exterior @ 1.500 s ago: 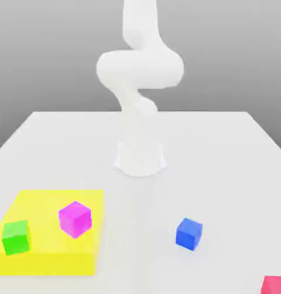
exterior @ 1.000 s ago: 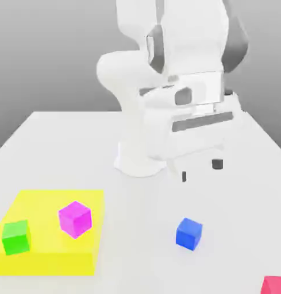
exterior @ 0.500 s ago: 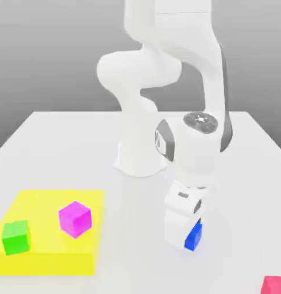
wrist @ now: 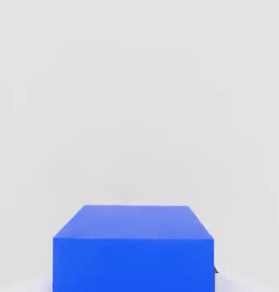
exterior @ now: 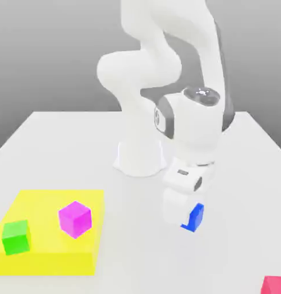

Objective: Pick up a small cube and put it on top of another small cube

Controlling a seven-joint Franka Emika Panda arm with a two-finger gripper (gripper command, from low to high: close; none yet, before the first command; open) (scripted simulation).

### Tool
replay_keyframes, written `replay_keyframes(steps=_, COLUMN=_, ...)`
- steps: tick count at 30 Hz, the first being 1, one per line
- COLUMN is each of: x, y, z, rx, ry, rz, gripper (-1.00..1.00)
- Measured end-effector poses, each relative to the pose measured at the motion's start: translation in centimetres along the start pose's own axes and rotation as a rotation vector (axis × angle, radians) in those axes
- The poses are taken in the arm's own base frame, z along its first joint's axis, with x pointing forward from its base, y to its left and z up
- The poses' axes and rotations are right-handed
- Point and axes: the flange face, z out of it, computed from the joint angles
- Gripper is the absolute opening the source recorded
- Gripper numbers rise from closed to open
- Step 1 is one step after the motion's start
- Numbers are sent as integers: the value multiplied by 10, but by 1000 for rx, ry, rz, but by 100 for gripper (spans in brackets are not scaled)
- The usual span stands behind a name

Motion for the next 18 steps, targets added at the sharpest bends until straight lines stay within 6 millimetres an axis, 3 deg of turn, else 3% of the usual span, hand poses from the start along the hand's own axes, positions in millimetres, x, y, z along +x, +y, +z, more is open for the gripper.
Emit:
replay_keyframes(steps=5, x=21, y=98, z=-52, rx=0, ry=1, rz=365, gripper=-100)
replay_keyframes(steps=9, x=11, y=185, z=-90, rx=3, ry=-2, rz=666, gripper=-100)
replay_keyframes(steps=11, x=8, y=199, z=-79, rx=7, ry=-4, rz=715, gripper=-100)
replay_keyframes(steps=14, x=7, y=203, z=-45, rx=5, ry=-3, rz=730, gripper=-100)
replay_keyframes(steps=15, x=6, y=204, z=-38, rx=4, ry=-3, rz=732, gripper=100)
replay_keyframes(steps=18, x=6, y=204, z=-38, rx=4, ry=-3, rz=732, gripper=100)
